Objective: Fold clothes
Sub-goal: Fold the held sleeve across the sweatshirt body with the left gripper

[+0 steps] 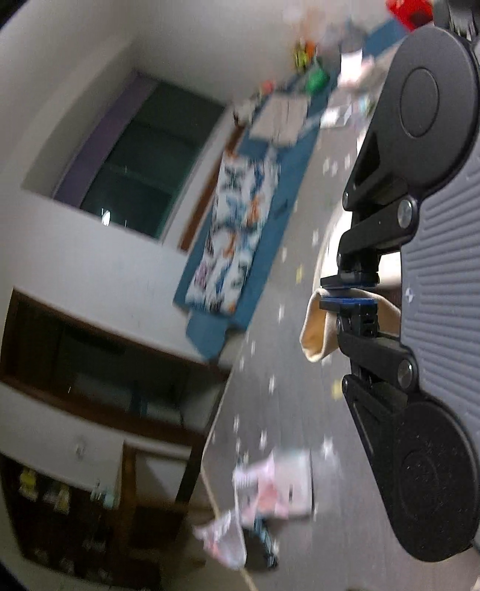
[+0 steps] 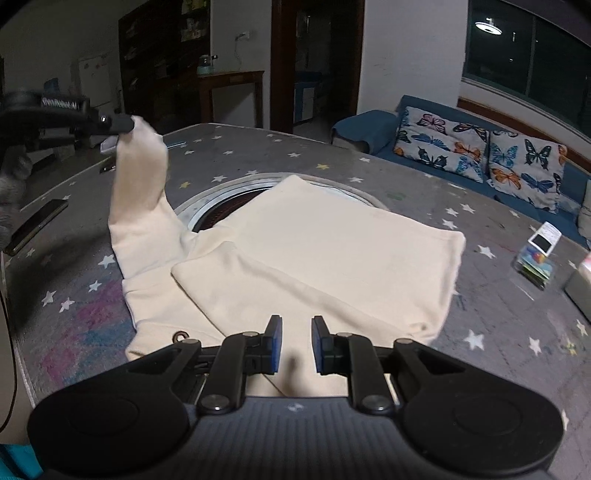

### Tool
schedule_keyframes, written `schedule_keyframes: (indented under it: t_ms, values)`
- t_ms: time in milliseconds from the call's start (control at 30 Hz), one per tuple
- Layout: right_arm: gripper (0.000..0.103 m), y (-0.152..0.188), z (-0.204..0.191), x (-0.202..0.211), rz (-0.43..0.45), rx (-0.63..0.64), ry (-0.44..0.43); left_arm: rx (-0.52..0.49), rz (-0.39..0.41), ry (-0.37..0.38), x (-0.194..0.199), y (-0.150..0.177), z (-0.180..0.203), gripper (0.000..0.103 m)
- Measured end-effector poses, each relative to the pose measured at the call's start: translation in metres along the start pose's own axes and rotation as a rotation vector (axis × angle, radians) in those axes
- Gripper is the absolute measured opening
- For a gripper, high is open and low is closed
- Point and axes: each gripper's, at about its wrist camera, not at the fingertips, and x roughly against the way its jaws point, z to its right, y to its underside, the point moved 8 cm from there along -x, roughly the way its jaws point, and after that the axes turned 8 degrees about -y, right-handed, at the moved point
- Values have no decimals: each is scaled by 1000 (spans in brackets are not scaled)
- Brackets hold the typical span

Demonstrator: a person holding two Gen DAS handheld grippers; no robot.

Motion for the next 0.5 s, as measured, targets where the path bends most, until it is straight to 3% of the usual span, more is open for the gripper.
schedule_keyframes:
  t_ms: [200, 500]
  values:
    - [17, 9, 19, 12, 19, -45, 28, -58, -59, 161, 5, 19, 72, 5]
    - [17, 28, 44, 22, 8, -108, 67, -143, -156, 317, -9, 76, 158, 5]
